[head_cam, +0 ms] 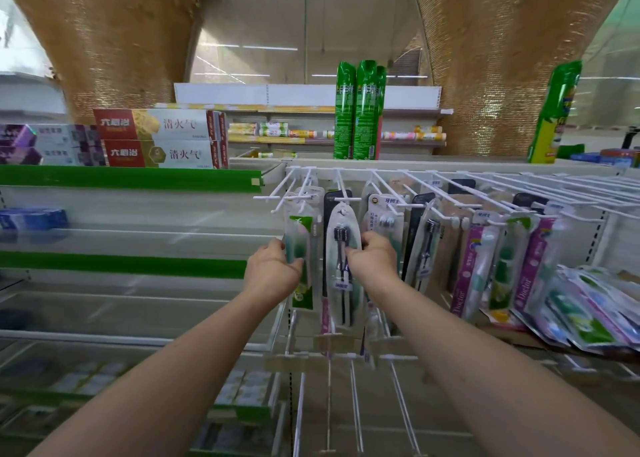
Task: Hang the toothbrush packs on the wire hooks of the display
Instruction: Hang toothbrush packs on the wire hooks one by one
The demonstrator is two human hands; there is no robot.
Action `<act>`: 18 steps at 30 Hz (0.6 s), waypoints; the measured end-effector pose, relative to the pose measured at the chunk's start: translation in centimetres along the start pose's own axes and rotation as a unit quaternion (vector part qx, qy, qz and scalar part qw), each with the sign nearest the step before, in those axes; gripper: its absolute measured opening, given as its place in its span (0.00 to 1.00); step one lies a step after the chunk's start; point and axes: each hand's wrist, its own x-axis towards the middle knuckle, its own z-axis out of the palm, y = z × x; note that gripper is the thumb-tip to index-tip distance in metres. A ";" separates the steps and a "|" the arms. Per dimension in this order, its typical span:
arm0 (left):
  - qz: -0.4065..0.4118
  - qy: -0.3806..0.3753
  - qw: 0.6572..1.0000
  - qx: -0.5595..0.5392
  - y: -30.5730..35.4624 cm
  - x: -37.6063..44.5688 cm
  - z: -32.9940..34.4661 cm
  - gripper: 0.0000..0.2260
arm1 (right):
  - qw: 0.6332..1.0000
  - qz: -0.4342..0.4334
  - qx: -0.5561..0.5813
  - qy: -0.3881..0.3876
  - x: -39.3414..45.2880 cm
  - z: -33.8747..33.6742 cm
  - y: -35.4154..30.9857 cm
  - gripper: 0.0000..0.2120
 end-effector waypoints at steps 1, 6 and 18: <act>0.001 0.002 1.000 0.001 0.2 -0.1 0.1 0.22 | 1.000 -0.015 0.000 -0.009 -0.3 -0.4 0.1 0.02; -0.003 0.027 1.000 0.006 1.0 -0.4 0.5 0.21 | 0.997 -0.068 -0.021 -0.038 -0.8 -2.2 -0.3 0.05; 0.031 0.036 0.999 0.007 3.9 -1.5 1.9 0.19 | 0.988 -0.136 0.023 -0.074 -1.3 -5.9 0.9 0.07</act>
